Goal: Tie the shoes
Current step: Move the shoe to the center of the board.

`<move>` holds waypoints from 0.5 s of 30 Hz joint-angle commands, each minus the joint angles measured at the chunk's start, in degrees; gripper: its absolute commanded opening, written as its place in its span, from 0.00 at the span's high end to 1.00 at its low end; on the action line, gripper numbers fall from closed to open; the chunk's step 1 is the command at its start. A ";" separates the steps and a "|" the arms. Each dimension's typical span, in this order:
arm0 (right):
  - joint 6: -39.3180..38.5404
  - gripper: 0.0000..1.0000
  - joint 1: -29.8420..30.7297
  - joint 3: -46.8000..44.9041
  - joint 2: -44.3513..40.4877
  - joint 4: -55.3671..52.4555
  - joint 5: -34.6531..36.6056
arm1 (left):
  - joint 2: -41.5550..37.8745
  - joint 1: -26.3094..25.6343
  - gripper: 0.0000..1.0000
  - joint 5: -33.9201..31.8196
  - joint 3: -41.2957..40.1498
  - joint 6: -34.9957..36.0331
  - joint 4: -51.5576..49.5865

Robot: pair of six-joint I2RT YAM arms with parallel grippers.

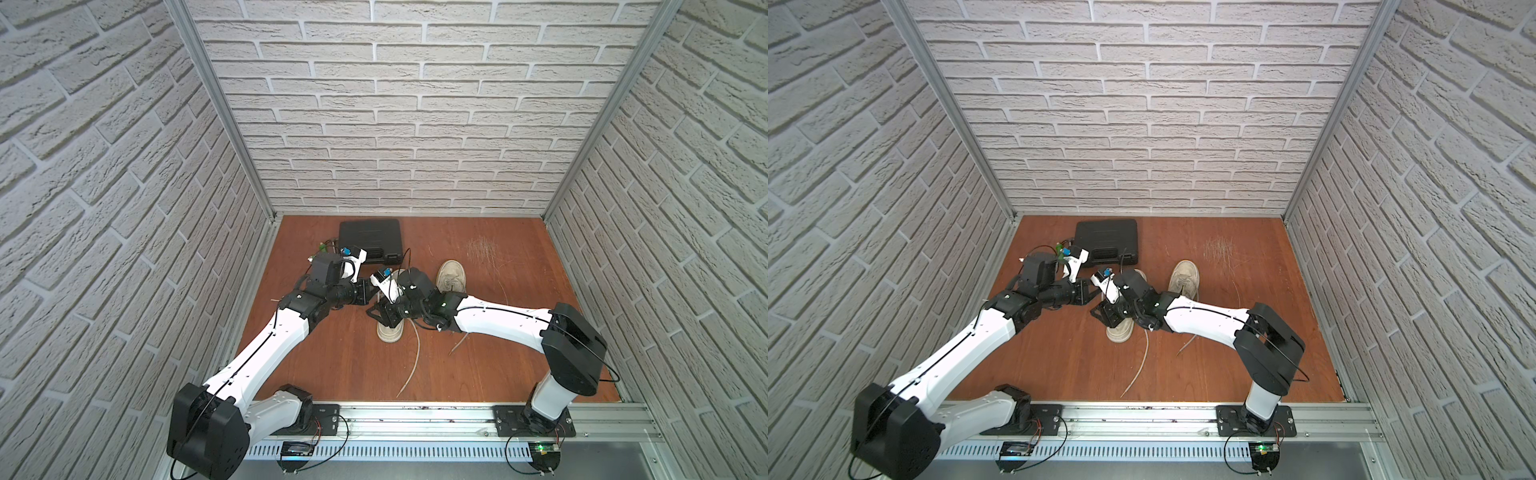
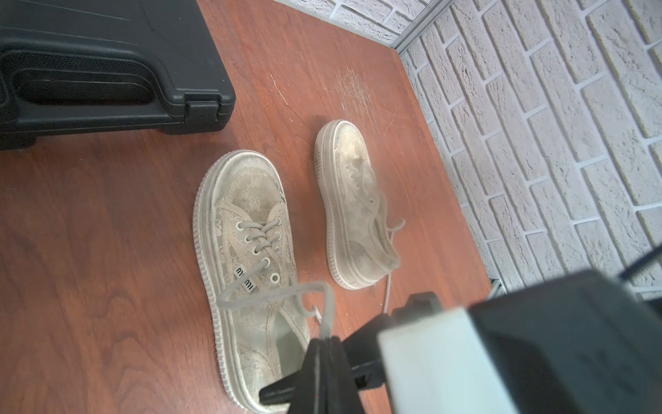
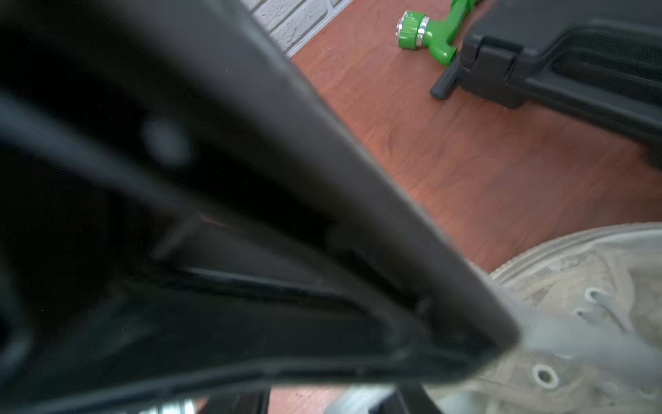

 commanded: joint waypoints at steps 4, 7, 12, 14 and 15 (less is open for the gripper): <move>0.59 0.97 0.04 -0.61 -4.51 0.54 1.82 | -0.47 0.89 0.75 0.27 -1.08 -1.02 4.41; 0.30 0.97 -1.07 -0.45 -7.05 -3.66 0.99 | -1.40 2.61 0.42 0.62 -1.38 0.59 5.20; 1.74 0.97 -5.56 0.45 -10.73 -9.54 -3.44 | -4.35 5.50 0.14 1.21 -5.12 3.76 11.69; 2.98 0.97 -7.67 1.03 -11.50 -10.83 -6.21 | -4.26 5.60 0.13 2.37 -7.08 5.94 15.71; 3.64 0.97 -8.64 1.50 -11.55 -11.71 -7.38 | -3.59 5.51 0.13 3.70 -7.66 7.16 17.42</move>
